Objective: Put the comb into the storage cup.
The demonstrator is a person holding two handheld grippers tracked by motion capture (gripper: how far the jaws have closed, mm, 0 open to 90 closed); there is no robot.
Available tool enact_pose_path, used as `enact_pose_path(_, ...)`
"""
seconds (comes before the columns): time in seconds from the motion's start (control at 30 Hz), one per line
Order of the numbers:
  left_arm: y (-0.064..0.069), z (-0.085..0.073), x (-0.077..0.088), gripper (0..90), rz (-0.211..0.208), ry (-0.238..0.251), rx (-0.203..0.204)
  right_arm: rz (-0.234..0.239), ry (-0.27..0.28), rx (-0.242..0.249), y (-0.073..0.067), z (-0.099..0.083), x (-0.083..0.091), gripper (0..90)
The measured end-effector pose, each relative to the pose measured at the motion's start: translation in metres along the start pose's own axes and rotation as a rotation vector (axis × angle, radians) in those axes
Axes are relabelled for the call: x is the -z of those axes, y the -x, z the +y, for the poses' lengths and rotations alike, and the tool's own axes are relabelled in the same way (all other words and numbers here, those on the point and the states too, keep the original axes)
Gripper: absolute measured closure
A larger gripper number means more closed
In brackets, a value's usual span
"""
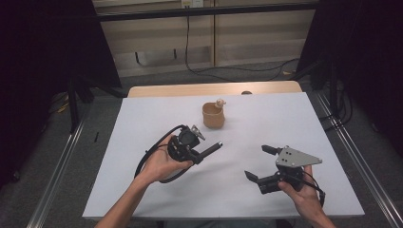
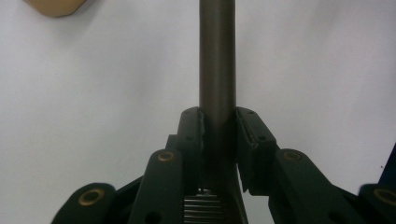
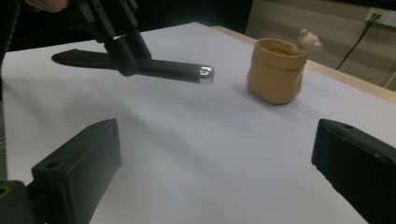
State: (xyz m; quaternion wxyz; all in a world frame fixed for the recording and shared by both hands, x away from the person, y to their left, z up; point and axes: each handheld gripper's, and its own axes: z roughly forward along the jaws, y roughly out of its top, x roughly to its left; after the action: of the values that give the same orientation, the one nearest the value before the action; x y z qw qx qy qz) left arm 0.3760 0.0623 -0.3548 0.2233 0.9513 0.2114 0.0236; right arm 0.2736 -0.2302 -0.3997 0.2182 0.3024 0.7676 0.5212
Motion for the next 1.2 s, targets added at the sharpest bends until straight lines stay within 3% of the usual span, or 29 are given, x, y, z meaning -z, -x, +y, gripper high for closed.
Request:
enact_pose_path(0.13, 0.004, 0.003, -0.001, 72.9, -0.020, -0.004, -0.009, 0.075, -0.073, 0.010, 0.000, -0.001, -0.004, 2.3)
enact_pose_path(0.27, 0.010, 0.007, -0.005, 72.8, -0.030, -0.035, -0.037, 0.096, -0.088, 0.003, 0.002, 0.001, -0.006, 2.1)
enact_pose_path(0.37, 0.013, 0.009, -0.009, 72.9, -0.045, -0.055, -0.065, 0.124, -0.133, 0.001, 0.002, 0.004, -0.009, 2.1)
enact_pose_path(0.53, 0.019, 0.013, -0.010, 72.9, -0.035, -0.092, -0.094, 0.158, -0.223, 0.058, -0.006, 0.004, -0.020, 2.8)
enact_pose_path(0.67, 0.023, 0.016, -0.010, 72.8, -0.057, -0.116, -0.131, 0.214, -0.262, 0.112, -0.010, 0.006, -0.026, 2.6)
enact_pose_path(0.7, 0.025, 0.017, -0.010, 72.9, -0.059, -0.117, -0.116, 0.222, -0.266, 0.115, -0.011, 0.007, -0.027, 2.7)
enact_pose_path(0.83, 0.026, 0.019, -0.011, 72.8, -0.085, -0.147, -0.118, 0.231, -0.277, 0.158, -0.011, 0.011, -0.032, 3.1)
enact_pose_path(1.0, 0.026, 0.025, -0.010, 72.8, -0.089, -0.159, -0.110, 0.203, -0.262, 0.196, -0.014, 0.013, -0.036, 4.2)
enact_pose_path(1.03, 0.026, 0.026, -0.010, 72.8, -0.087, -0.165, -0.105, 0.195, -0.265, 0.226, -0.017, 0.013, -0.038, 5.3)
enact_pose_path(1.1, 0.026, 0.029, -0.011, 72.8, -0.083, -0.190, -0.133, 0.195, -0.268, 0.235, -0.019, 0.014, -0.039, 6.2)
enact_pose_path(1.2, 0.028, 0.033, -0.012, 72.9, -0.084, -0.205, -0.122, 0.184, -0.269, 0.286, -0.023, 0.015, -0.041, 8.3)
